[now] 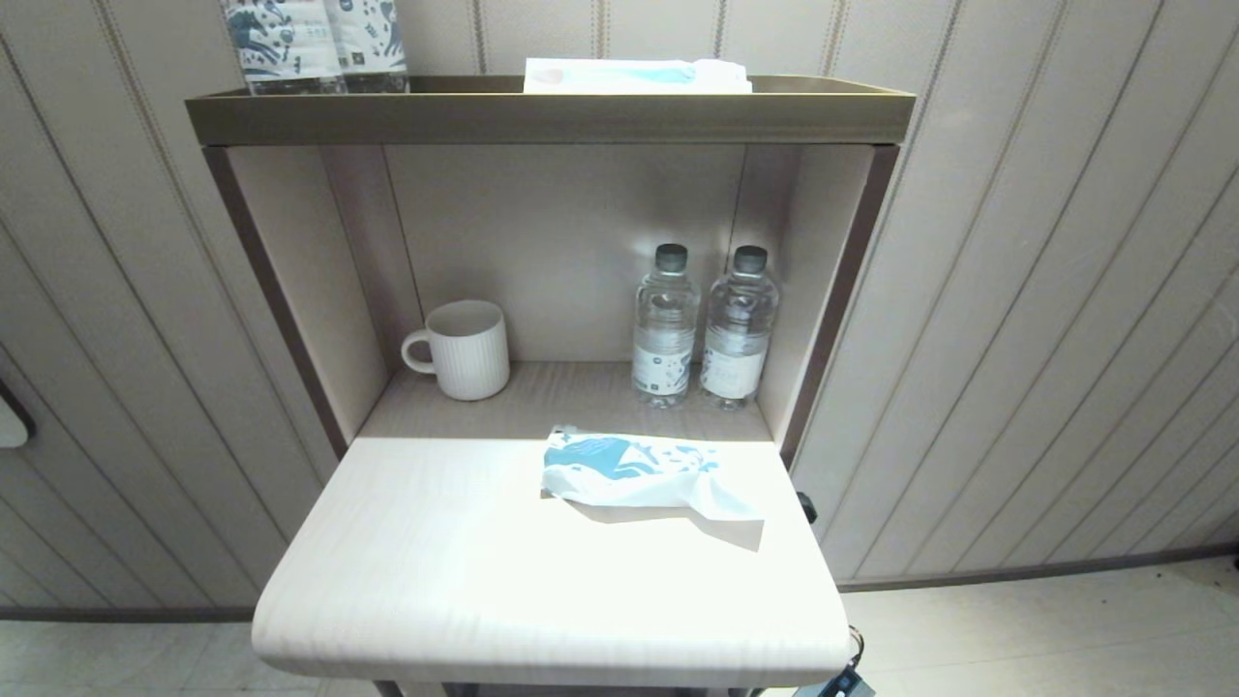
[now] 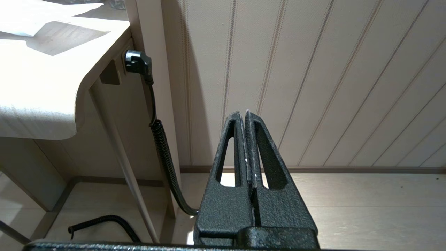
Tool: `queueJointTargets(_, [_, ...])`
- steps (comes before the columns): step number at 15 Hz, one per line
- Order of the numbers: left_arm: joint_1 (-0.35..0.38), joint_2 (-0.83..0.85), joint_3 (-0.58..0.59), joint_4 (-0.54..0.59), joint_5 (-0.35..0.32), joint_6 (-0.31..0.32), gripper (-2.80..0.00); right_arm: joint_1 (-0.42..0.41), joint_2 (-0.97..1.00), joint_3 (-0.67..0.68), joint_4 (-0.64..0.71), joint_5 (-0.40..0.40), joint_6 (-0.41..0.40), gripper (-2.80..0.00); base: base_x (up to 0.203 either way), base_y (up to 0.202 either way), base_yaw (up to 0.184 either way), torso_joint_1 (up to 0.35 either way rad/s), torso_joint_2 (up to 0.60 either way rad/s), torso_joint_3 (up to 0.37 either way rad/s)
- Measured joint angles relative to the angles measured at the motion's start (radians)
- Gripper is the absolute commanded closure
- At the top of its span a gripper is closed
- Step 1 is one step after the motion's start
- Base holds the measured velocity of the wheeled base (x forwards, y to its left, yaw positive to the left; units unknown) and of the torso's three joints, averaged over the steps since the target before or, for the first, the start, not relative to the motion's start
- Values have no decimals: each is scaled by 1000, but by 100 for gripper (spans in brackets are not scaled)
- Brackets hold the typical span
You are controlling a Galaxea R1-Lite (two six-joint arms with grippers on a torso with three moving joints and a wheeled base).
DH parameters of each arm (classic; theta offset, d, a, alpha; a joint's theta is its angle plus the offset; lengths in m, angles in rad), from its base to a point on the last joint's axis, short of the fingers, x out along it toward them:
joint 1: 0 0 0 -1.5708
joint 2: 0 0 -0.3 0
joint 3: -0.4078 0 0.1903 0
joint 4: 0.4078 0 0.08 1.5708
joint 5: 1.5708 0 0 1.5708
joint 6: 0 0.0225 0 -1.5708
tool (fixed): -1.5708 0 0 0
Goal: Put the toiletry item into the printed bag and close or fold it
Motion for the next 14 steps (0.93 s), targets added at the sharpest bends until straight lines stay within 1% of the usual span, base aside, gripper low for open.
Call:
queueJointTargets(1, [0, 0, 24, -58, -4, 16, 0, 0, 0, 0, 0, 0, 0, 0, 0, 0, 0, 0, 0, 0])
queueJointTargets(2, [0, 1, 40, -108, -16, 48, 0, 0, 0, 0, 0, 0, 0, 0, 0, 0, 0, 0, 0, 0])
queueJointTargets(3, [0, 1, 47, -125, -28, 74, 0, 0, 0, 0, 1, 0, 1, 0, 0, 0, 0, 0, 0, 0])
queueJointTargets(5, [0, 1, 53, -133, -32, 80, 0, 0, 0, 0, 1, 0, 20, 0, 0, 0, 0, 0, 0, 0])
queueJointTargets(8, [0, 1, 55, -136, -26, 64, 0, 0, 0, 0, 2, 0, 26, 0, 0, 0, 0, 0, 0, 0])
queueJointTargets(9, [0, 1, 55, -137, -19, 47, 0, 0, 0, 0, 2, -1, 30, 0, 0, 0, 0, 0, 0, 0])
queueJointTargets(11, [0, 0, 56, -141, -4, -17, 0, 0, 0, 0, 2, -2, 31, 0, 0, 0, 0, 0, 0, 0])
queueJointTargets(14, [0, 0, 56, -143, -2, -31, 0, 0, 0, 0, 2, -4, 34, 0, 0, 0, 0, 0, 0, 0])
